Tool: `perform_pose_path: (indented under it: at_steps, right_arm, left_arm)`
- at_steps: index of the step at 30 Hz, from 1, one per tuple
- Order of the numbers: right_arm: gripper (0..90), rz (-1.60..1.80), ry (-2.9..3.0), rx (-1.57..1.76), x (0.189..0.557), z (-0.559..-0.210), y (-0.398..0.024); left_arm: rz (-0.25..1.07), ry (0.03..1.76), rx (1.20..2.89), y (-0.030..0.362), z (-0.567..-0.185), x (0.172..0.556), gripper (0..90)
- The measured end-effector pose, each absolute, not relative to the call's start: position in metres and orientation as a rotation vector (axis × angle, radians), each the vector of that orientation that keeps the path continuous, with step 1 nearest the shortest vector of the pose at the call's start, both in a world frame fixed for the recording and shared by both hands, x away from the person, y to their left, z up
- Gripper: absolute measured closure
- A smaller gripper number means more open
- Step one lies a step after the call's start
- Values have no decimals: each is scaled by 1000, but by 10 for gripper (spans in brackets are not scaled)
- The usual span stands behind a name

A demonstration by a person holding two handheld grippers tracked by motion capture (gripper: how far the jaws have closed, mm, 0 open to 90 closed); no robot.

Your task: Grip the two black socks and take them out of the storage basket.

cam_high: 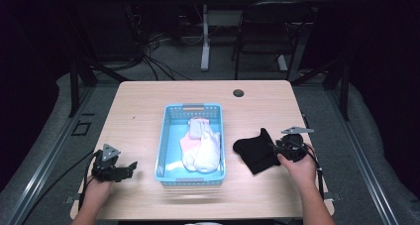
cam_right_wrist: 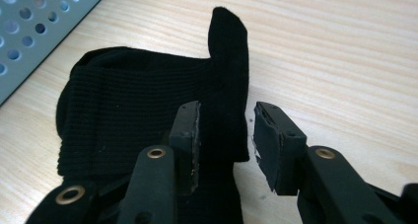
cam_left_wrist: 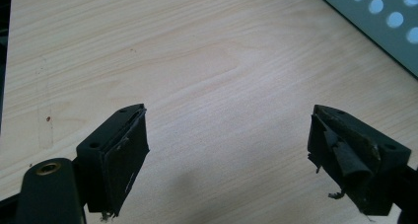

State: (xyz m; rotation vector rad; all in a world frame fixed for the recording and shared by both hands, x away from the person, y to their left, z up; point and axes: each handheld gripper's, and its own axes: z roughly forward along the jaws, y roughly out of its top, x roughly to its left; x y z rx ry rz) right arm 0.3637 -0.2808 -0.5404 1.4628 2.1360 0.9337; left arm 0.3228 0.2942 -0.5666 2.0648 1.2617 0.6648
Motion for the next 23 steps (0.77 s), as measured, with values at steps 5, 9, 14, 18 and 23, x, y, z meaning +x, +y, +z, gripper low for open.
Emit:
perform_pose_path:
  at_steps: [5, 9, 14, 18, 23]
  right_arm:
    - [593, 930, 2124, 1434, 361, -539, -278]
    - [592, 958, 2127, 1400, 356, -534, -271]
    - [585, 960, 2165, 1338, 354, -531, -259]
    - [583, 986, 2195, 1309, 352, -531, -252]
    - [577, 997, 2226, 1294, 352, -531, -244]
  left_arm:
    - [665, 1261, 2067, 294, -567, 323, 155]
    - [660, 1267, 2065, 294, -567, 323, 155]
    - [657, 1264, 2072, 294, -567, 323, 155]
    - [658, 1266, 2071, 295, -567, 324, 155]
    - [657, 1267, 2070, 295, -567, 324, 155]
